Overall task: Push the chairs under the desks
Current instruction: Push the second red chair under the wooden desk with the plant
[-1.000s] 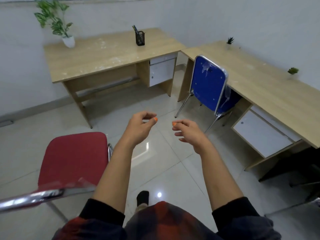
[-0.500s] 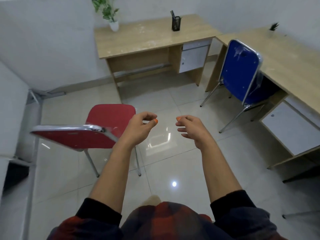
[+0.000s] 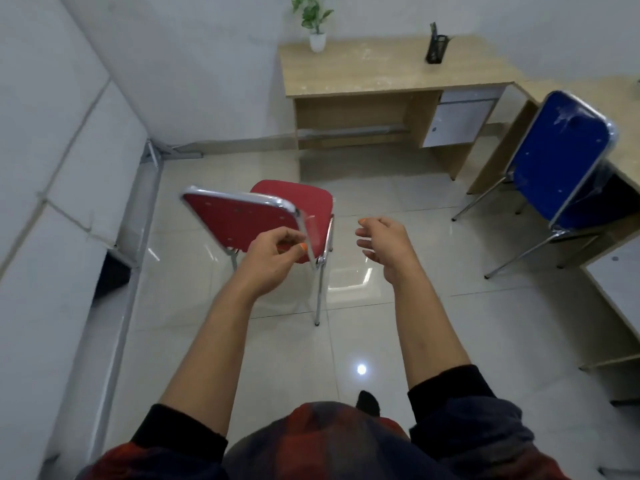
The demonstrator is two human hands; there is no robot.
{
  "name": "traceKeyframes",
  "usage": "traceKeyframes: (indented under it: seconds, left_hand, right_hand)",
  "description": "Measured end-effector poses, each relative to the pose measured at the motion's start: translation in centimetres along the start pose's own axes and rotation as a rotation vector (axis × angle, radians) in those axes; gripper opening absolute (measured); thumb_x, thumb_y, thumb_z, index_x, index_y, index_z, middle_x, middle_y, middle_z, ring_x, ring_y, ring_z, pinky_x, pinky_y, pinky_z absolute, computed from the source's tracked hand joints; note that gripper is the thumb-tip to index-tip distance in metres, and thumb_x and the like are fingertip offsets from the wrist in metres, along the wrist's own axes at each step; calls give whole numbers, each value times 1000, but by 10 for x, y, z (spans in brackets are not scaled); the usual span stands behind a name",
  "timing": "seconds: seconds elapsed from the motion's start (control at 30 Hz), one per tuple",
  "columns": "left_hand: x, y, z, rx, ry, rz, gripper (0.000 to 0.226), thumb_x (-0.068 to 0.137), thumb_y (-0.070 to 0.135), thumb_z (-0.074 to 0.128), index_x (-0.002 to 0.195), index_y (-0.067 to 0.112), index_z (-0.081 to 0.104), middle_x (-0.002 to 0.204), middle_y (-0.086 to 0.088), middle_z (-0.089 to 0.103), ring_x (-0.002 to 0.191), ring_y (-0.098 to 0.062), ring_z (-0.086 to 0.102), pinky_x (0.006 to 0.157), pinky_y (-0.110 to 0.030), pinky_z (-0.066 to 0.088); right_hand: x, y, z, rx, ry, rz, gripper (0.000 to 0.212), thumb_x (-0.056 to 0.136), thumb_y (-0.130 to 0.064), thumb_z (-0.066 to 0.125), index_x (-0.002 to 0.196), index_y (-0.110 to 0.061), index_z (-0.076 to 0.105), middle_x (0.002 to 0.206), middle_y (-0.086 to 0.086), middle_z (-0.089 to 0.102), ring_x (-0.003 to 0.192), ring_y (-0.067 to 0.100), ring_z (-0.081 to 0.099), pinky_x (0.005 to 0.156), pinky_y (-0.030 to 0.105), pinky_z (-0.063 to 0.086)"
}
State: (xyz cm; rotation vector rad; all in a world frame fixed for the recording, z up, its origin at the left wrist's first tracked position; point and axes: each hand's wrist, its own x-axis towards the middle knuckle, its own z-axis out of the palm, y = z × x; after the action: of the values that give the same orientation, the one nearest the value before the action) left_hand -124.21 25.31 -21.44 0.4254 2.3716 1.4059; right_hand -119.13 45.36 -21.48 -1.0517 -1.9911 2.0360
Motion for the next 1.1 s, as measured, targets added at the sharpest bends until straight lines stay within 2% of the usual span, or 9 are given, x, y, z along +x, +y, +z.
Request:
traceKeyframes:
  seconds: [0.1,0.2,0.3,0.47,0.7,0.83,0.9,1.0,1.1]
  left_hand:
    - [-31,-32,-42,1,61,-41,14,93,23,65,106,24,69,103,7,67,97,-15,66,85,-29,51]
    - [-57,-56,-79,4,92,-56,12,94,26,64,106,27,68,110,5,66,99,-16,65,85,-29,48]
    - [-72,-68,-99,9,97,-51,14,94,26,63,108,26,68,112,5,66,101,-16,65,89,-31,49]
    - [-87,-82,-124,-3,71,-60,19,96,27,61,113,23,67,115,5,65,105,-16,64,86,-27,44]
    - [-61,-76,-142,-47,64,26,19,95,23,62,113,20,67,102,11,63,93,-8,61,77,-20,45]
    - [-33,-76,-159,4,30,77,15,95,19,63,108,20,68,96,8,66,88,-9,62,75,-20,47]
    - [-12,-80,-177,49,44,85,14,95,18,62,107,21,68,97,6,67,89,-10,64,75,-22,50]
    - [18,-83,-206,124,44,86,17,95,19,61,111,19,68,99,6,65,91,-8,62,68,-15,45]
    - [56,-87,-232,181,29,87,17,95,19,61,110,18,69,105,2,66,94,-11,62,67,-13,43]
  right_hand:
    - [-30,10,53,-82,-169,-26,9,98,-17,58,94,-17,66,91,3,65,81,17,58,66,25,46]
    - [-58,22,95,-145,-233,-44,12,96,-18,60,103,-18,69,93,-1,64,85,17,59,72,28,47]
    - [-76,29,115,-155,-220,-39,14,96,-18,59,106,-17,70,96,0,65,86,17,59,74,28,48]
    - [-98,33,135,-170,-203,-38,11,99,-22,58,105,-19,68,104,3,67,88,16,58,74,27,49]
    - [-87,11,170,-250,-162,-144,8,97,-20,61,95,-22,68,93,-3,65,86,12,58,80,30,49]
    - [-64,3,191,-288,-178,-169,12,97,-20,61,104,-17,70,89,-6,63,81,8,57,73,25,46]
    - [-42,-3,208,-322,-146,-171,14,96,-22,62,106,-17,71,93,-5,64,90,14,61,79,29,51]
    - [-7,-13,232,-407,-68,-191,18,94,-27,64,110,-19,68,97,-5,64,98,19,63,87,34,51]
    - [26,-24,256,-508,18,-221,29,94,-33,62,121,-24,65,120,-1,60,110,20,58,91,33,47]
